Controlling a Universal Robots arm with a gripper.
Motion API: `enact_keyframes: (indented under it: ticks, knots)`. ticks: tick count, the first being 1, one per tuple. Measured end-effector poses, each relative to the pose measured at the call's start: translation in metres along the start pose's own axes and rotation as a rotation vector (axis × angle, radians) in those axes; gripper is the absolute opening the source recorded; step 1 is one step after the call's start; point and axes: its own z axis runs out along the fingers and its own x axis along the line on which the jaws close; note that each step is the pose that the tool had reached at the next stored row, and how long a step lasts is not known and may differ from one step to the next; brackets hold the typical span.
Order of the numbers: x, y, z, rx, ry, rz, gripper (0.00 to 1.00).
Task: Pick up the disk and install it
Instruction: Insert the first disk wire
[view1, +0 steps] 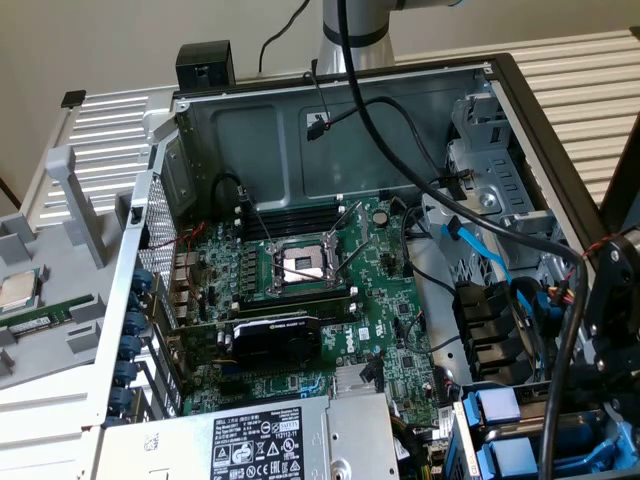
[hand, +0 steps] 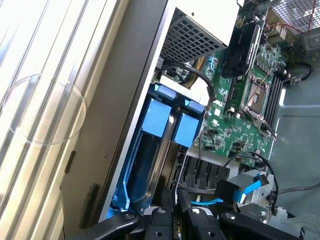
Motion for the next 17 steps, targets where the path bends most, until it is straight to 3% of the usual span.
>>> enact_keyframes:
  ticks: [11, 17]
  knots:
    - [-0.008, -0.0002, -0.0040, 0.0006, 0.0025, 0.000, 0.16]
    - [-0.025, -0.0019, -0.0067, -0.0053, 0.0244, 0.002, 0.16]
